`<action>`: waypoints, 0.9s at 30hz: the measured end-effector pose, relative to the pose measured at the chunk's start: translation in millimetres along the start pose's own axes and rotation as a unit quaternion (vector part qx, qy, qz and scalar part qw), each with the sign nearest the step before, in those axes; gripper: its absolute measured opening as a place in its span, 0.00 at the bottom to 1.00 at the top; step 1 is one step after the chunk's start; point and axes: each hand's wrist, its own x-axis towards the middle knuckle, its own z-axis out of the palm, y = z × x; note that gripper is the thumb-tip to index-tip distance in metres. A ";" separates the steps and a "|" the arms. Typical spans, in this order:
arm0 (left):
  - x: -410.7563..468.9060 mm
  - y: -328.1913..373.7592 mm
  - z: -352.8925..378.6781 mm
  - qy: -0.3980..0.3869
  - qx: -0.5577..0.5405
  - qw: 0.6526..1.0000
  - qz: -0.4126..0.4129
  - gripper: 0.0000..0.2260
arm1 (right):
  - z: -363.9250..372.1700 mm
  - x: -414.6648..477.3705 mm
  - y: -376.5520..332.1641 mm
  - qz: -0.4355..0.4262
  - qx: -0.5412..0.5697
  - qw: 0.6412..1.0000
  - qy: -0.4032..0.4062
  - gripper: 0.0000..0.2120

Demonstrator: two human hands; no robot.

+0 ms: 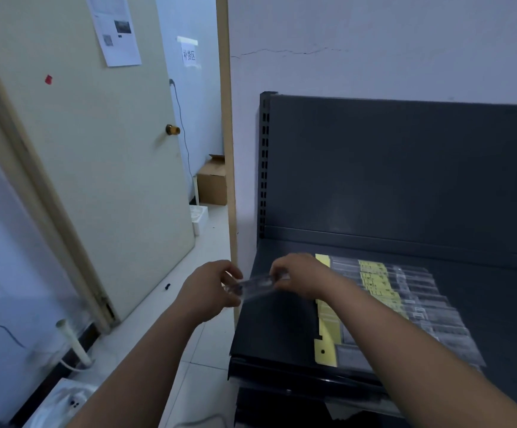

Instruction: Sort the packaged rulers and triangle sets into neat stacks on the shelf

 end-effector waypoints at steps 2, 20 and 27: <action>-0.4 0.8 -3.1 0.014 -0.023 1.000 0.010 0.17 | -2.8 -4.2 1.7 0.007 0.021 0.999 0.026 0.08; -7.0 24.6 -7.5 0.112 -0.427 0.897 -0.030 0.08 | -25.6 -60.1 30.2 0.087 0.385 0.906 0.155 0.09; 3.4 79.7 37.0 0.046 -0.510 0.859 0.009 0.04 | -30.1 -135.1 78.7 0.158 0.495 0.836 0.177 0.07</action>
